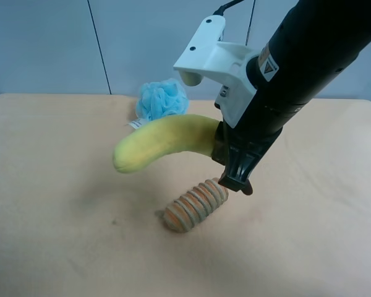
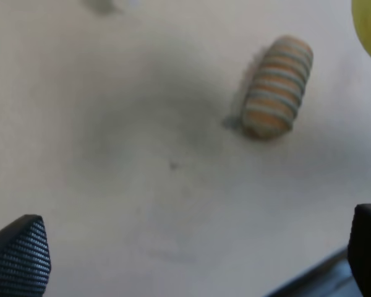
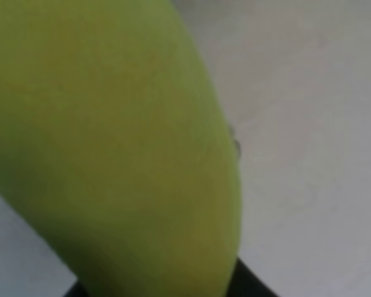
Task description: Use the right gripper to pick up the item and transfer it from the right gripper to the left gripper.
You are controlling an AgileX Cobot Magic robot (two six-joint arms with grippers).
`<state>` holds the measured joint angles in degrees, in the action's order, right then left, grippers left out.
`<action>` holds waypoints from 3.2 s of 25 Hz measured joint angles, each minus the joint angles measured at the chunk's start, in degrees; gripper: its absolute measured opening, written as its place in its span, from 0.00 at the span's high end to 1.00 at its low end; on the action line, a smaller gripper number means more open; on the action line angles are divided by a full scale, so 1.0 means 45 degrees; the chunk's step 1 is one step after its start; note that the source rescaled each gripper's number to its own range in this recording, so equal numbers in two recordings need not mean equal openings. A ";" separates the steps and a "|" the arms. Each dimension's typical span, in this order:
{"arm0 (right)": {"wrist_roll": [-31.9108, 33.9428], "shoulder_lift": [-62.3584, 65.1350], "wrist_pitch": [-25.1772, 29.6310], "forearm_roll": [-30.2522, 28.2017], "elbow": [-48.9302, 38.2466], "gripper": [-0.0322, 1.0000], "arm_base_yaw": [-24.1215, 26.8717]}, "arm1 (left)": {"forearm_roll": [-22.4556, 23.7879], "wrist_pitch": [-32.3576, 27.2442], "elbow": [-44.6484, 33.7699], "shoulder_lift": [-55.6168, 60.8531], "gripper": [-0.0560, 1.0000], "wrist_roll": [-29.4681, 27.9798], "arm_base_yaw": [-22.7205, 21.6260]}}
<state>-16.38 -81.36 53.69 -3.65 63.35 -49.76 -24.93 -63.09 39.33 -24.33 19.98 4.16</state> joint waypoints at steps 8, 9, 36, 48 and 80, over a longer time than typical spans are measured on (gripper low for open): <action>0.0000 -0.0222 0.1063 0.0810 0.0336 0.97 -0.0015 | 0.1777 -0.0838 0.1671 -0.2334 0.04 0.0124 0.2455; 0.0012 -0.0359 0.1265 0.1026 0.0575 0.97 -0.0033 | 0.1970 -0.0852 0.1771 -0.2639 0.04 0.0124 0.2723; 0.0664 -0.3673 0.2894 0.2202 0.4282 0.97 -0.0203 | 0.4727 0.0849 0.4027 -0.9206 0.05 -0.0223 0.7611; 0.0571 -0.3843 0.2243 0.2749 0.4296 0.97 -0.0203 | 0.4778 0.1298 0.4851 -1.0568 0.05 -0.0175 0.9347; 0.0354 -0.3843 0.2701 0.2259 0.4296 0.06 -0.0203 | 0.5540 0.2211 0.4862 -1.1164 0.94 -0.0270 0.9491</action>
<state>-14.79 -98.65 65.84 6.52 82.68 -50.68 0.00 -53.14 61.21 -74.56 18.76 46.87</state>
